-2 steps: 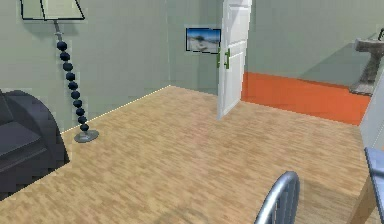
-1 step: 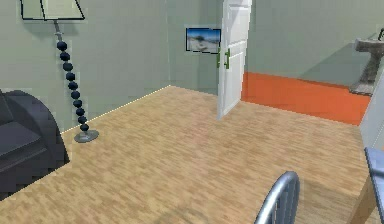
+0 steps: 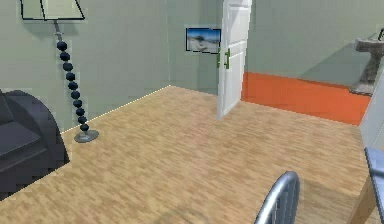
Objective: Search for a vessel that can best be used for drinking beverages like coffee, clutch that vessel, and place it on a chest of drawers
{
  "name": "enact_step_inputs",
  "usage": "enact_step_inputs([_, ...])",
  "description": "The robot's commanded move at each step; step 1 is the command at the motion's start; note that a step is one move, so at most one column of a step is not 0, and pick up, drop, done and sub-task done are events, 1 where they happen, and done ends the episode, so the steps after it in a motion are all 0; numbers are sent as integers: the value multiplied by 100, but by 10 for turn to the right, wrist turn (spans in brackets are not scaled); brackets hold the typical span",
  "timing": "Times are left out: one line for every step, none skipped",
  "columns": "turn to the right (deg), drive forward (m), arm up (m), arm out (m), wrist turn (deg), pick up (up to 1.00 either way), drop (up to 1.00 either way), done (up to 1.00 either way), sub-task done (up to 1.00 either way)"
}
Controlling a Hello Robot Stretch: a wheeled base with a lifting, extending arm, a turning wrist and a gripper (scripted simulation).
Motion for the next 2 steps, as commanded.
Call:
enact_step_inputs([0,0,0,0,-450,0,0,0,0])
enact_step_inputs([0,0,0,0,-450,0,0,0,0])
